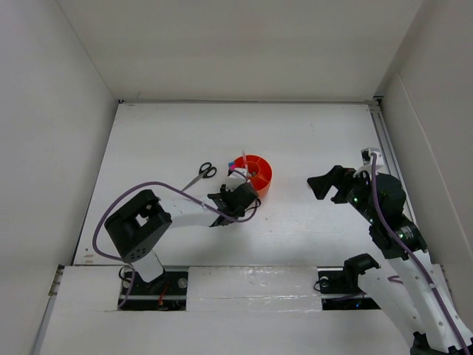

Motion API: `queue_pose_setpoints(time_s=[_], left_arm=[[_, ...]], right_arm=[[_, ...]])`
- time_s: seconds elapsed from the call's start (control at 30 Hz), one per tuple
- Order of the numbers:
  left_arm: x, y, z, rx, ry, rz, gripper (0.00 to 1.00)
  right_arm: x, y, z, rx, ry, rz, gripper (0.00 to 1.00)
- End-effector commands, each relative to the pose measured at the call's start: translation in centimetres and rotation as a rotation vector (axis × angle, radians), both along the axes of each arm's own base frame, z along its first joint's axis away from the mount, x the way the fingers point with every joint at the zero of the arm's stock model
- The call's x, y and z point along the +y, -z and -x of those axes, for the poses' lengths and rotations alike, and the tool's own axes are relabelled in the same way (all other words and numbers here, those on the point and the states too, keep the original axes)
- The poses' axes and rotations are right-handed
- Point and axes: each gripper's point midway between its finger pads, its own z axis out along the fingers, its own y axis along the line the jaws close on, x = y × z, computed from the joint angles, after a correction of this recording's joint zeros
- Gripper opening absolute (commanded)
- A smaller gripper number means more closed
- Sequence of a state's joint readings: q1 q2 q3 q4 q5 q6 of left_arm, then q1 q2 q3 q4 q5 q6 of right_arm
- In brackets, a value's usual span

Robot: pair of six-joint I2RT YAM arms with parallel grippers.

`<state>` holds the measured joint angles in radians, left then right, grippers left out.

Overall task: Sort the stationery into containers
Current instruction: Pick up the stationery from the center of the board.

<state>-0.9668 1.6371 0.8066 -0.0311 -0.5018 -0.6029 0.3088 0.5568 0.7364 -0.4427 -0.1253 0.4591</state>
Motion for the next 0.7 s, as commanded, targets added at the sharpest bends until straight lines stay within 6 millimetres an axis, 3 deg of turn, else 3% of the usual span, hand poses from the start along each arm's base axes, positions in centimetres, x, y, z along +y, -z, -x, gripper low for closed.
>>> queue_pose_setpoints(time_s=[0.0, 0.2, 0.3, 0.37, 0.4, 0.67], left_arm=[[0.6, 0.8, 0.9, 0.046, 0.002, -0.024, 0.31], [0.7, -0.1, 1.4, 0.044, -0.001, 0.021, 0.31], [1.0, 0.1, 1.7, 0.056, -0.008, 0.013, 0.19], [0.8, -0.1, 1.7, 0.057, -0.004, 0.024, 0.03], [1.2, 0.0, 2.0, 0.064, -0.012, 0.023, 0.00], [1.2, -1.4, 3.3, 0.060, 0.015, 0.092, 0.00]], right_arm=[[0.1, -2.2, -0.1, -0.071, -0.015, -0.006, 1.00], [0.1, -2.2, -0.1, -0.071, -0.015, -0.006, 1.00], [0.1, -2.2, -0.1, -0.071, -0.015, -0.006, 1.00], [0.1, -2.2, -0.1, -0.071, -0.015, -0.006, 1.00], [0.1, -2.2, -0.1, -0.071, -0.015, -0.006, 1.00], [0.3, -2.2, 0.0, -0.070, -0.024, -0.008, 1.00]])
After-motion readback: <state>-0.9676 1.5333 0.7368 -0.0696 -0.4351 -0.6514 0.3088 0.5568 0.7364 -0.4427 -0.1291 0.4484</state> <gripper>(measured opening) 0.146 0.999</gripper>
